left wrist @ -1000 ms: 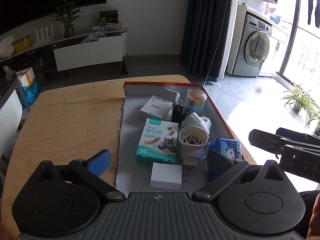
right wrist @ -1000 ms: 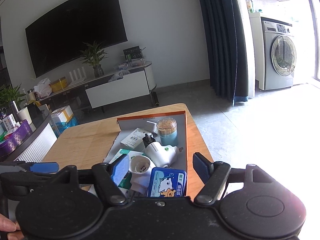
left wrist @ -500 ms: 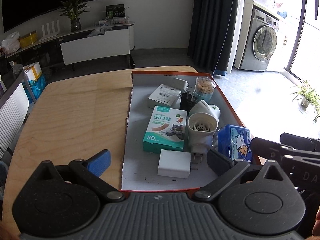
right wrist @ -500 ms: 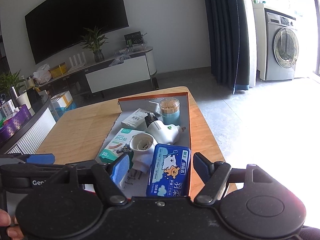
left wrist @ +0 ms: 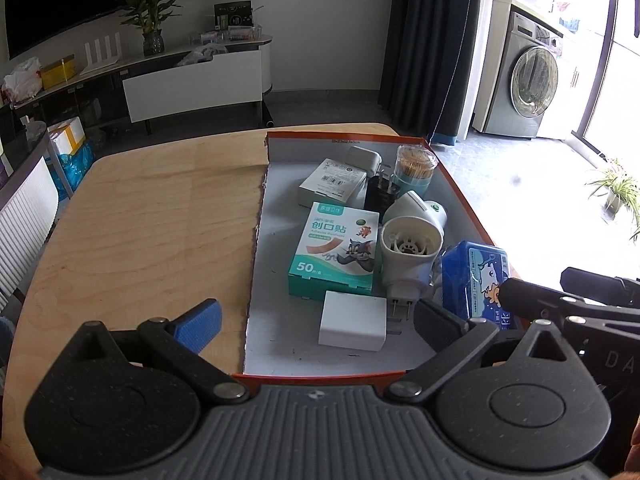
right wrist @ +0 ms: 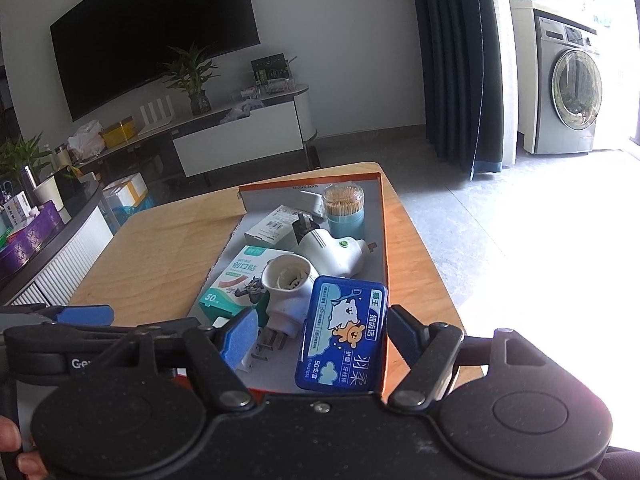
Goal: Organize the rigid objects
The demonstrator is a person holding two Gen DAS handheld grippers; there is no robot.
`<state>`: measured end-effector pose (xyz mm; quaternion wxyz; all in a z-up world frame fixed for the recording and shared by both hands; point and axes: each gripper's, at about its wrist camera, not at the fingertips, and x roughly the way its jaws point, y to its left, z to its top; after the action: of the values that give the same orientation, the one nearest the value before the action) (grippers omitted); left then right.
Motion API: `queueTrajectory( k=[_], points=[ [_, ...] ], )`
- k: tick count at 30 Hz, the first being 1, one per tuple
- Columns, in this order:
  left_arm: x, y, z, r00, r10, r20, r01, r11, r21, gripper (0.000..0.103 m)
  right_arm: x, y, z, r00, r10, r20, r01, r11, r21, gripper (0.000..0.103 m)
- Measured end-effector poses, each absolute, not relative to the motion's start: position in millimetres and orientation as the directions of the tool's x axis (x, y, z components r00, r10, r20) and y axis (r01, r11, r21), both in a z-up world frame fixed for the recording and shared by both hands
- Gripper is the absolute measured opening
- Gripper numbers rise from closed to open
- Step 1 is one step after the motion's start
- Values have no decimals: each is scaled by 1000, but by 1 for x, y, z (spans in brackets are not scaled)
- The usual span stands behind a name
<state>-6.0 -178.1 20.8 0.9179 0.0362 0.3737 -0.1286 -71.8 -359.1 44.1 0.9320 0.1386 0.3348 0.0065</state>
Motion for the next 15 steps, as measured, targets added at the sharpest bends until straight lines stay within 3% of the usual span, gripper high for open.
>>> queueTrajectory(
  k=[15],
  points=[
    [-6,-178,20,687,-205,-697,260,965,-28,103,-72,-360,43,774,108,-624,78,962,263,87]
  ],
)
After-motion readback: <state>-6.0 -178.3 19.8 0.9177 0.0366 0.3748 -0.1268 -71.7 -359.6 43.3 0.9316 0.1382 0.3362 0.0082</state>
